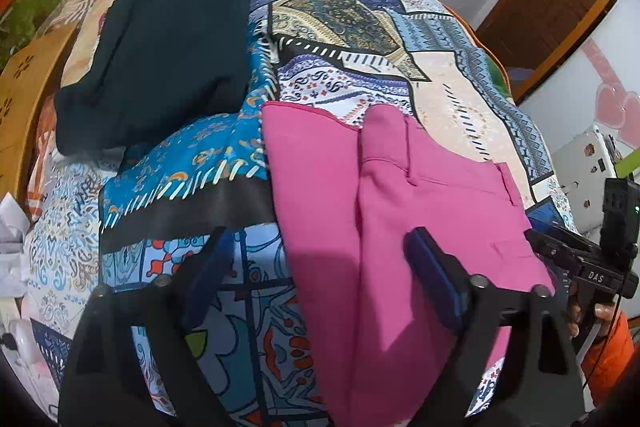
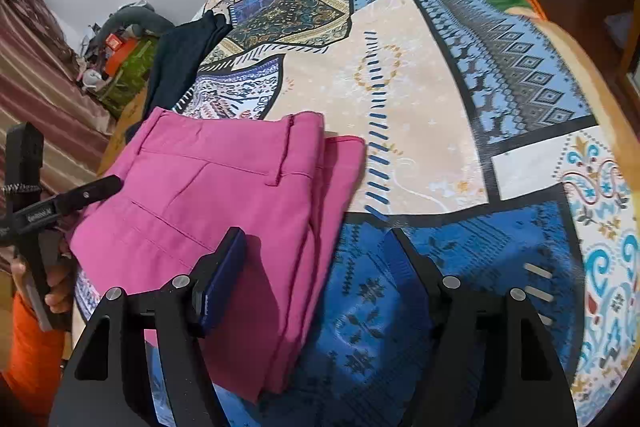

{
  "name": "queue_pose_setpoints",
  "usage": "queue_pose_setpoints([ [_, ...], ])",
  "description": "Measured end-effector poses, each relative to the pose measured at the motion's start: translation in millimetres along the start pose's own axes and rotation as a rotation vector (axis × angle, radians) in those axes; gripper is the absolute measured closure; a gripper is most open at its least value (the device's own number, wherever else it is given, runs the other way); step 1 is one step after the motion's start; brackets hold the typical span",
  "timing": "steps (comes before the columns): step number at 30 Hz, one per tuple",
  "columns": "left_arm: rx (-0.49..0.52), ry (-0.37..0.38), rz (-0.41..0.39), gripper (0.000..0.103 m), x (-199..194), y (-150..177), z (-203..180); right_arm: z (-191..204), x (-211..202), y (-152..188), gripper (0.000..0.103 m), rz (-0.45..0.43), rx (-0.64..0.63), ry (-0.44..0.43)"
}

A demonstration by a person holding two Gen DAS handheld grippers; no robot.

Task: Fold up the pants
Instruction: 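Lift the folded pink pants with both grippers toward the dark green garment, then lay the pink pants onto the dark green garment and open both grippers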

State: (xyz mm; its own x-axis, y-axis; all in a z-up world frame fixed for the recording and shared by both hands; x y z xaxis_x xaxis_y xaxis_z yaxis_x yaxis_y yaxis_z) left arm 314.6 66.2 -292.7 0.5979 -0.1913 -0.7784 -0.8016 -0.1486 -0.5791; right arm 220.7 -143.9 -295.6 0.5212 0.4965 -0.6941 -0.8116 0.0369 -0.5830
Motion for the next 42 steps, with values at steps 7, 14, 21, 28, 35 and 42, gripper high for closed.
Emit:
queue_pose_setpoints([
  [7, -0.045, 0.043, 0.001, 0.048, 1, -4, -4, 11, 10, 0, 0.049, 0.006, 0.008, -0.039],
  [14, -0.065, 0.092, 0.021, 0.085, -2, -5, -9, 28, 14, -3, 0.082, 0.001, -0.040, -0.058],
  [21, 0.041, 0.001, -0.040, 0.092, -19, -16, -18, 39, 6, -24, 0.093, -0.059, -0.121, -0.050],
  [28, 0.097, -0.047, -0.156, 0.092, -52, -48, -13, 71, -5, -64, 0.093, -0.136, -0.188, -0.088],
  [35, 0.098, -0.104, -0.273, 0.092, -84, -96, 16, 116, 0, -114, 0.093, -0.220, -0.267, -0.117],
  [42, 0.078, -0.146, -0.331, 0.092, -86, -126, 61, 156, 34, -152, 0.093, -0.231, -0.313, -0.139],
])
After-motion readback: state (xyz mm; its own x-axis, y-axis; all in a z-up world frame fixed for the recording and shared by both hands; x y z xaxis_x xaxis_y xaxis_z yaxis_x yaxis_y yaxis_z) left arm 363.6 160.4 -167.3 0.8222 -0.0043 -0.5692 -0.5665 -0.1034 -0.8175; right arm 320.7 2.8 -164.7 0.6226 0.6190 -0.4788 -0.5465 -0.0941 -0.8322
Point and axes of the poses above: each gripper's, at about its wrist camera, not at the fingertips, and x roughly the way its jaws point, z to its left, y to its underside, the point moved 8 cm from there along x, roughly the way its jaws point, and after that the axes turned 11 degrees about -z, right-handed, at the moved point
